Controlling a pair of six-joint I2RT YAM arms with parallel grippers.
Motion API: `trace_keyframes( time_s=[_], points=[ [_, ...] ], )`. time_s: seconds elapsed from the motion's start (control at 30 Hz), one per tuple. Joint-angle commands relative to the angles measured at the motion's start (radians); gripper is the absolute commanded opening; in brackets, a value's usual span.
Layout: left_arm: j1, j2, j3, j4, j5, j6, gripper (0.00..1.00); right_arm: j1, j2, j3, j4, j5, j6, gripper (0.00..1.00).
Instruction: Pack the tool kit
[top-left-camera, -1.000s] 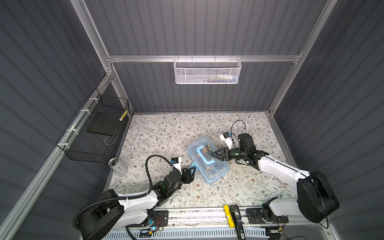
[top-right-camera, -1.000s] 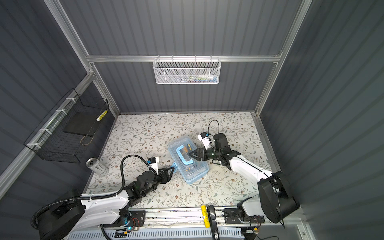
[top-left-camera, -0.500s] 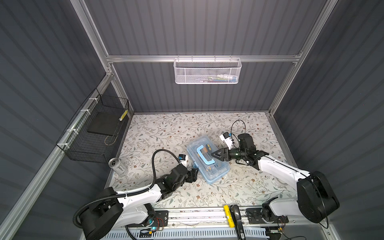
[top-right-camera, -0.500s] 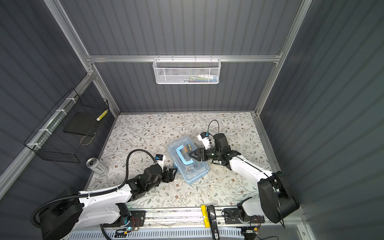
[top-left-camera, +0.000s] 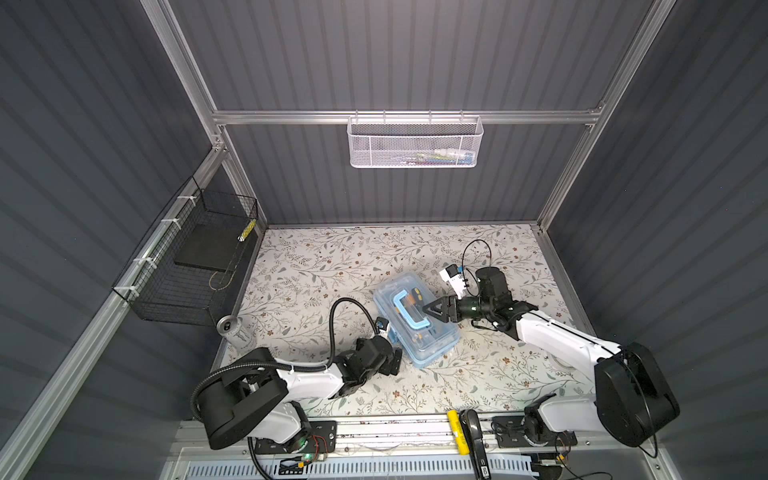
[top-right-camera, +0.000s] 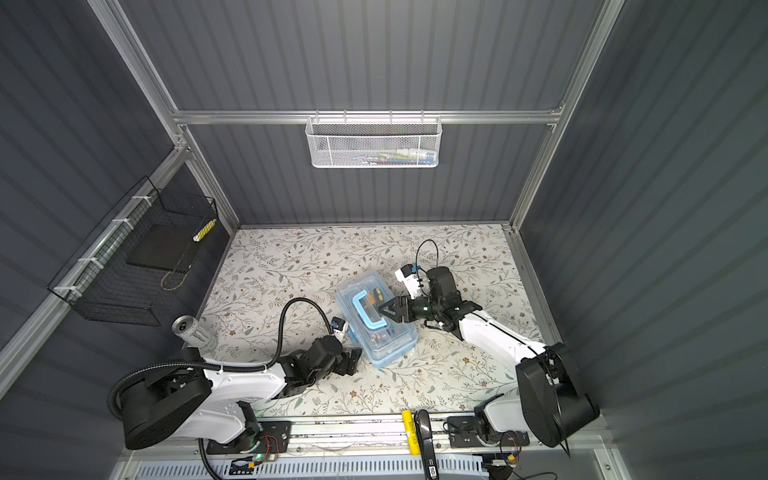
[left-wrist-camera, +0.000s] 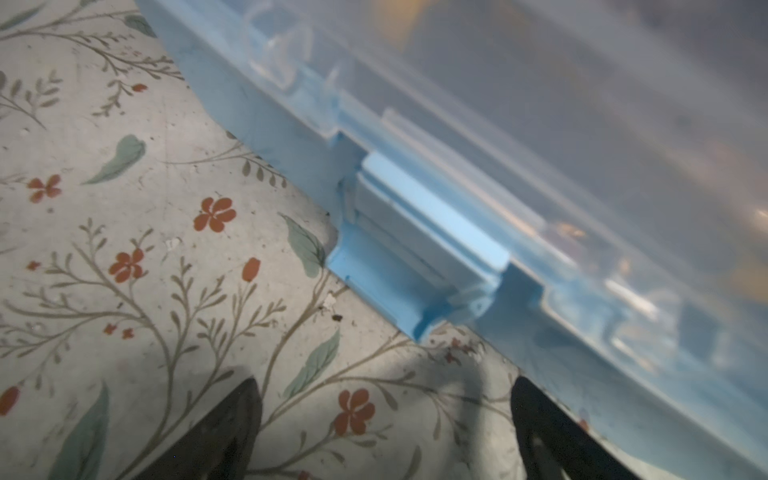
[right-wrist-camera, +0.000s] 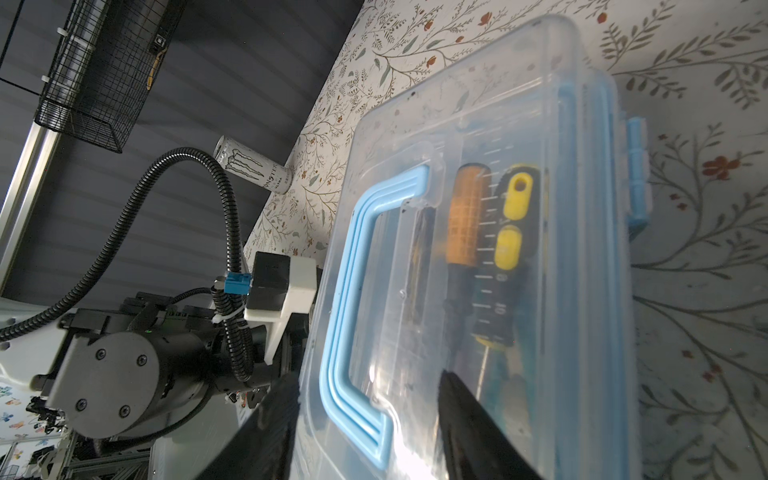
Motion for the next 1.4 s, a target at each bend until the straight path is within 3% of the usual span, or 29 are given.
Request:
trace_keyframes(
  time_s=[0.0, 0.23, 0.73, 1.17, 1.37],
  points=[
    [-0.001, 0.026, 0.021, 0.042, -0.108, 0.035, 0.96, -0.004, -0.004, -0.033, -0.066, 0.027, 0.002, 0.57],
    [0.0, 0.032, 0.057, -0.061, -0.275, -0.017, 0.95, -0.004, -0.012, -0.042, -0.063, 0.029, 0.008, 0.57],
    [-0.001, -0.129, 0.028, -0.278, -0.39, -0.13, 0.93, -0.003, 0.007, -0.033, -0.046, 0.019, 0.014, 0.57],
    [0.001, -0.313, -0.066, -0.033, -0.296, -0.155, 0.93, -0.004, 0.006, -0.037, -0.037, 0.014, 0.016, 0.56],
    [0.002, -0.293, -0.048, -0.007, -0.242, -0.198, 0.86, -0.003, 0.013, -0.037, -0.029, 0.005, 0.018, 0.56]
  ],
)
